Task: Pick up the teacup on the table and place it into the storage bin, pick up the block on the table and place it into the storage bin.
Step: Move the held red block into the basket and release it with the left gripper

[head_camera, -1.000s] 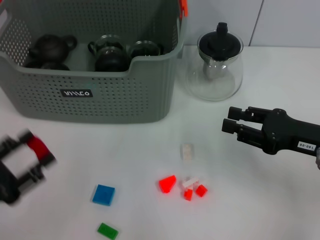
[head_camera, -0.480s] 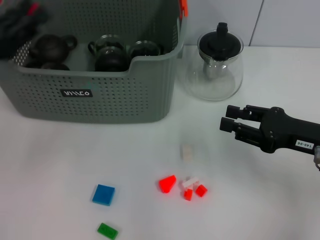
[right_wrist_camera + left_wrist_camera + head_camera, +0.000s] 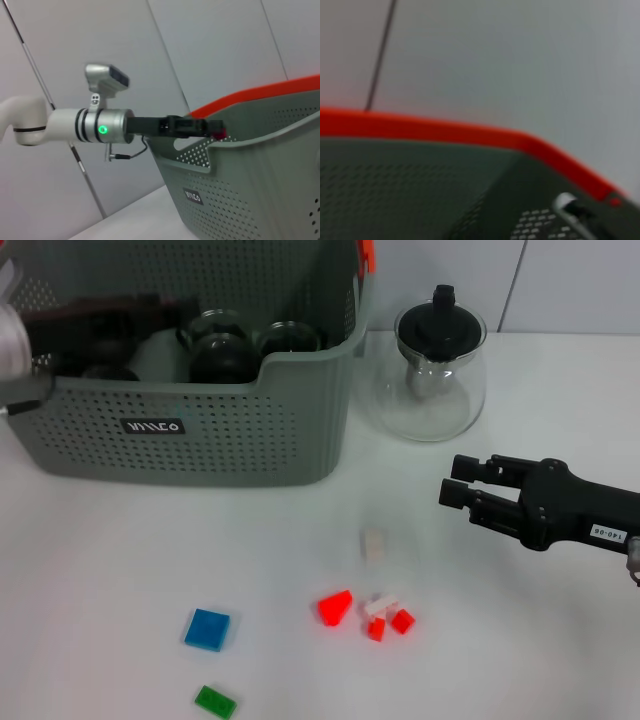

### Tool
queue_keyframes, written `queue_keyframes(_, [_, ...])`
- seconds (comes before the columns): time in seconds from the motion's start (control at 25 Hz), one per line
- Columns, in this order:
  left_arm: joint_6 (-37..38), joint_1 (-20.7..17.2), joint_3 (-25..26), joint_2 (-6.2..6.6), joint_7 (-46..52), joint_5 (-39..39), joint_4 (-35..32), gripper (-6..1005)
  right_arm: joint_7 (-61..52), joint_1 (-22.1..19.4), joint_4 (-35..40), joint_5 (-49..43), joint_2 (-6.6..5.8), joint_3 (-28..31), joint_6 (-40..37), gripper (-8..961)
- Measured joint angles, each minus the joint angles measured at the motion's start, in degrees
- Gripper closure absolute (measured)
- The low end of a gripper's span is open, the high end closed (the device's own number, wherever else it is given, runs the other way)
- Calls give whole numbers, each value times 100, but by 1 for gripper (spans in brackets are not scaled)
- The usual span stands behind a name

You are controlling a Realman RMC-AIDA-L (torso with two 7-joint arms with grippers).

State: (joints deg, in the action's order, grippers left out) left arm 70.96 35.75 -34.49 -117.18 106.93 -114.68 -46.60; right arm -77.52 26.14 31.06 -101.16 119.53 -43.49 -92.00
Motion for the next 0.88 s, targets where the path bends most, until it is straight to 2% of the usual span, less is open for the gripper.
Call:
queue_keyframes(0.12, [-492, 6, -268, -76, 371, -48, -121, 272, 1, 14, -3, 0, 0, -2, 3, 465])
queue_keyframes(0.24, [-340, -58, -105, -97, 379, 259, -142, 268, 0, 20, -4, 0, 0, -2, 5, 464])
queue_keyframes(0.4, [348, -383, 488, -85, 215, 1332, -37, 262, 0, 23, -4, 0, 0, -2, 8, 463])
queue_keyframes(0.56, [1210, -666, 1125, 27, -148, 2151, 286, 256, 0, 28, -4, 0, 0, -2, 29, 463])
queue_keyframes(0.72, [1407, -747, 1263, 55, -217, 2239, 326, 250, 0, 76, -4, 0, 0, -2, 74, 462])
queue_keyframes(0.88, [1247, -622, 1037, 56, -216, 2130, 328, 244, 0, 108, -3, 0, 0, -6, 79, 461])
